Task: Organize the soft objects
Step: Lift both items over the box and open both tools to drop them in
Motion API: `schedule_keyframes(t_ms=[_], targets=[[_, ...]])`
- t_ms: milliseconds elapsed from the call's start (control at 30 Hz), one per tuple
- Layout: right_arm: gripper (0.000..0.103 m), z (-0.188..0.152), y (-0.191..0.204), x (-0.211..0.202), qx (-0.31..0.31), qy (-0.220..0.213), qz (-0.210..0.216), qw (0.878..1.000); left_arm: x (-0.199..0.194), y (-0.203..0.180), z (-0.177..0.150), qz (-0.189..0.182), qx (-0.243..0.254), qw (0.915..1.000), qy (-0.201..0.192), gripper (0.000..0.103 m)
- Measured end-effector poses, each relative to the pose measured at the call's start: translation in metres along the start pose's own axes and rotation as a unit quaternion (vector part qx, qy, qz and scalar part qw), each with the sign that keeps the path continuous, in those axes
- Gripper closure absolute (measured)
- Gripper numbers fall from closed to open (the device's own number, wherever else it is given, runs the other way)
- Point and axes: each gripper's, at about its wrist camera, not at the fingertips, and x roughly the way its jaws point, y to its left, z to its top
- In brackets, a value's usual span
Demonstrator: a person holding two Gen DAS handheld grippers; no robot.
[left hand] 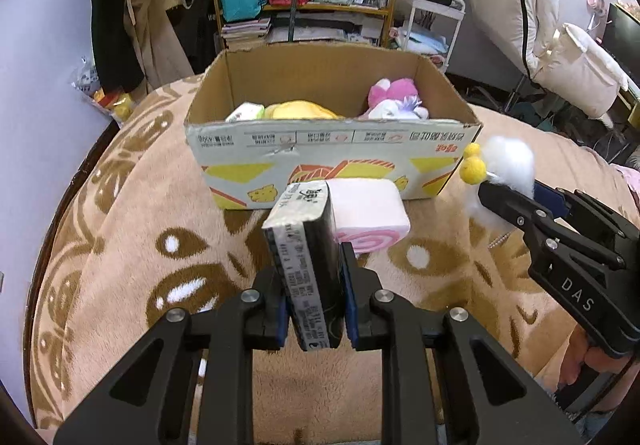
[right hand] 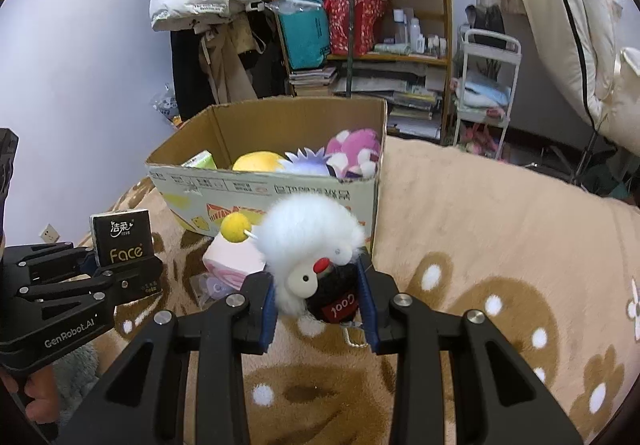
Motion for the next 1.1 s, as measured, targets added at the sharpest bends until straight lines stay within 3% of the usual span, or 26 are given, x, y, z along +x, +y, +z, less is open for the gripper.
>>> schedule_keyframes(t_ms=[200,367,567,767,1100], targets=[[0.067,0.002,0.000,-0.004,0.006,-0.013,-0.005,1.000,-0.005,0.011,0.003,0.012,-0.015,0.9996,-0.021,0.082],[0.067,0.009,-0.004,-0.016,0.014,-0.044,-0.007,0.999,-0.024,0.018,0.008,0.043,-0.020,0.9959,-0.078,0.082],[0.067,0.031,-0.002,-0.024,0.013,-0.088,0.007,0.996,-0.034,0.017,0.024,0.047,-0.004,0.9918,-0.118,0.082],[0.067,0.056,0.006,-0.024,0.005,-0.120,0.024,0.992,-0.035,0.013,0.047,0.060,0.014,0.9882,-0.140,0.082],[0.067,0.084,0.008,-0.001,-0.012,-0.129,0.016,0.991,-0.027,0.013,0.089,0.065,0.041,0.9834,-0.164,0.082]])
